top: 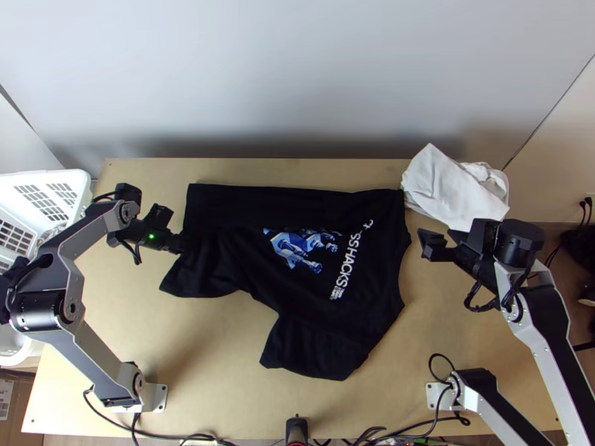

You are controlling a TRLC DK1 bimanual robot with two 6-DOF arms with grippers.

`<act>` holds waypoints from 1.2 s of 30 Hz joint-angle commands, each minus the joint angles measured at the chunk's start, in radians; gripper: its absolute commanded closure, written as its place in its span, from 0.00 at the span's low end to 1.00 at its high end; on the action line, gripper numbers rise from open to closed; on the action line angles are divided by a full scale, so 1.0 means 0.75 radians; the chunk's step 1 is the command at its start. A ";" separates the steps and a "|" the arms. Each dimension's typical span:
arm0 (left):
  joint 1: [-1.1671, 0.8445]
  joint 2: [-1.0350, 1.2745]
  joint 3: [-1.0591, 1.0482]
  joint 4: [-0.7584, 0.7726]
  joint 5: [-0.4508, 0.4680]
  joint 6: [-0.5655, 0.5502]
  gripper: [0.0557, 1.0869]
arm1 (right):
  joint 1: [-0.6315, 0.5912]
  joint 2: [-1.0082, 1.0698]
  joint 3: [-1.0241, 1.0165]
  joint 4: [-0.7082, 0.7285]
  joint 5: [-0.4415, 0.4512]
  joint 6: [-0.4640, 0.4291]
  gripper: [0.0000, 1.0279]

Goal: Fold the t-shirt

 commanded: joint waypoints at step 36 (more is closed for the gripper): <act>0.124 -0.802 -0.577 -0.470 0.006 0.423 0.97 | 0.094 -0.004 0.077 -0.037 -0.003 -0.005 0.04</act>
